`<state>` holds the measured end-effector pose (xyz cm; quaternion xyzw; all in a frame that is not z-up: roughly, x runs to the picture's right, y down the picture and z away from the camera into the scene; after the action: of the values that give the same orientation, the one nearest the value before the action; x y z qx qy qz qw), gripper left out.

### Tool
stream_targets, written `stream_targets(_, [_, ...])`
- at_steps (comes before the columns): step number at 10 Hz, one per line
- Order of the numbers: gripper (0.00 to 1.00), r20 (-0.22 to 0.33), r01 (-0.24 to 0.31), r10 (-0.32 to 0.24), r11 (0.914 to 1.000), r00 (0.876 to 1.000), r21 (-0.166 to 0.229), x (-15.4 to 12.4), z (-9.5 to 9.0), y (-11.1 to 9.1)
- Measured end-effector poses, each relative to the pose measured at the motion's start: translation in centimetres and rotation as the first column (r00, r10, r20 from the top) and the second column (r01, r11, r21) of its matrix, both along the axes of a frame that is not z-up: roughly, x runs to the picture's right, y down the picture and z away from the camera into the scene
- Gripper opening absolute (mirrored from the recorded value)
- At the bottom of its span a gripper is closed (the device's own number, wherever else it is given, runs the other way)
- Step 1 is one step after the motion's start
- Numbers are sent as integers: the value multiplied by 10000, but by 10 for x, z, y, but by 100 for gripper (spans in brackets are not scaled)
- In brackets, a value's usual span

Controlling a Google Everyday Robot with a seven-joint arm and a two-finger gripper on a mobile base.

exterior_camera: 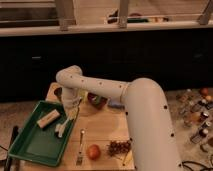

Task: Wipe tray with brush

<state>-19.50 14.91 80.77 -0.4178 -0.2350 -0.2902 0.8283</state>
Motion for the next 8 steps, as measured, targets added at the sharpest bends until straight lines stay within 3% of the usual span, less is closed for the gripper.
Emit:
stream_targets(3, [0,56,43,-44,10000,10000,52,-13,15,-10])
stream_targets(6, [0,932,443,-441,9990,9947,3,-56,14,-10])
stream_targets(8, [0,1770,895,-870,9960,9804,-60,-86,5,-3])
